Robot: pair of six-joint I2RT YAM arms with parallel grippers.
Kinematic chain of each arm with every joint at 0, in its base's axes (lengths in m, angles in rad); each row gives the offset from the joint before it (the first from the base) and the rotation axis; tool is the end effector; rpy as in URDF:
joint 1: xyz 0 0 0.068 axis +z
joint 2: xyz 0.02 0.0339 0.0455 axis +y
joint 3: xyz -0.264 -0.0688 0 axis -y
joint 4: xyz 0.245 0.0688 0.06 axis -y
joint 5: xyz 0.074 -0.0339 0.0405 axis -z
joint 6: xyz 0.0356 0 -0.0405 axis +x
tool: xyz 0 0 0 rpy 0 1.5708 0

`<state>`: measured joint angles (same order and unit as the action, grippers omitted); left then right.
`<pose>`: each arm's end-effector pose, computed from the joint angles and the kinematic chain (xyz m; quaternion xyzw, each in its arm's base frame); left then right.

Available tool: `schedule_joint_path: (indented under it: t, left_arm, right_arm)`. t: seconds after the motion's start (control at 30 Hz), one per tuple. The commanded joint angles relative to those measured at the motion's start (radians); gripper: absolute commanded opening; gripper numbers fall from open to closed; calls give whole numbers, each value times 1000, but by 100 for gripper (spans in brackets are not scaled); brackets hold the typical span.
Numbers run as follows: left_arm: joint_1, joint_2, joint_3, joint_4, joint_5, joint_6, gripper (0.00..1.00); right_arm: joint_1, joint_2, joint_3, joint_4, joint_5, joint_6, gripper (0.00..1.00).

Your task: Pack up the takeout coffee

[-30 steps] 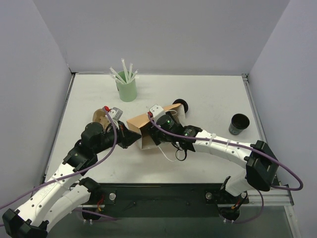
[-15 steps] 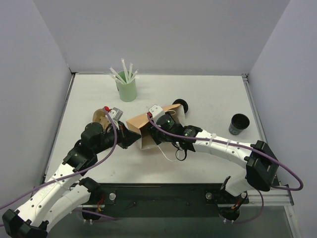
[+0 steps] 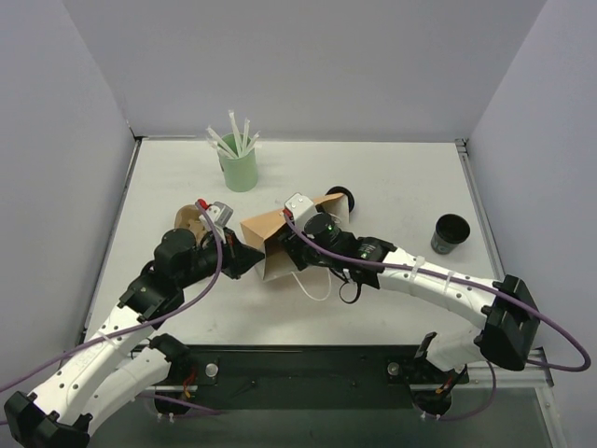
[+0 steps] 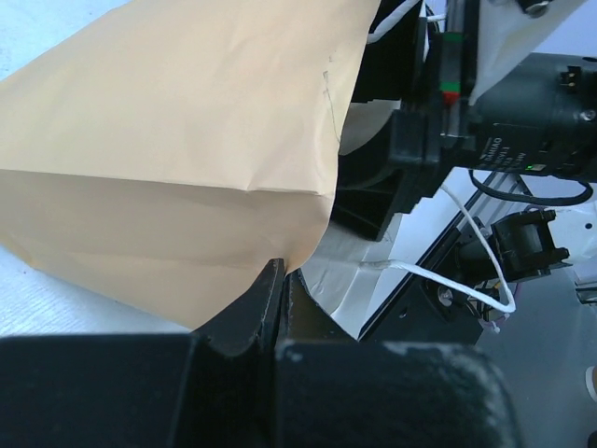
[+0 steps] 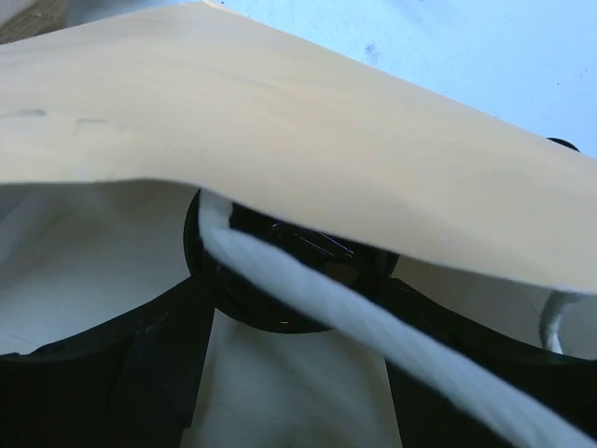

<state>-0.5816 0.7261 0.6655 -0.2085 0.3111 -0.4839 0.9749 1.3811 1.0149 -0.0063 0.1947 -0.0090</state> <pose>0.1401 -0.1051 0.3052 0.1321 0.7804 -0.4102 0.4530 0.1864 0.2626 0.3014 -0.3399 0.7503 0.1896 0.5343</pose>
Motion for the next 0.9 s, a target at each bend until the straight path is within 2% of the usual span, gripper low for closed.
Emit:
schedule_joint_path:
  t: [0.0,0.5,0.87]
  left_arm:
    - [-1,19,68,-20,-39,8,0]
    - [-1,125,247,-166,-101,-7,0]
    - [-1,196,381,-345,-130,36,0]
  right_arm:
    - [2,-74,10,-29,-23,-6,44]
    - [27,-253,218,-375,-20,99,43]
    - [25,-373,359,-498,129,173,43]
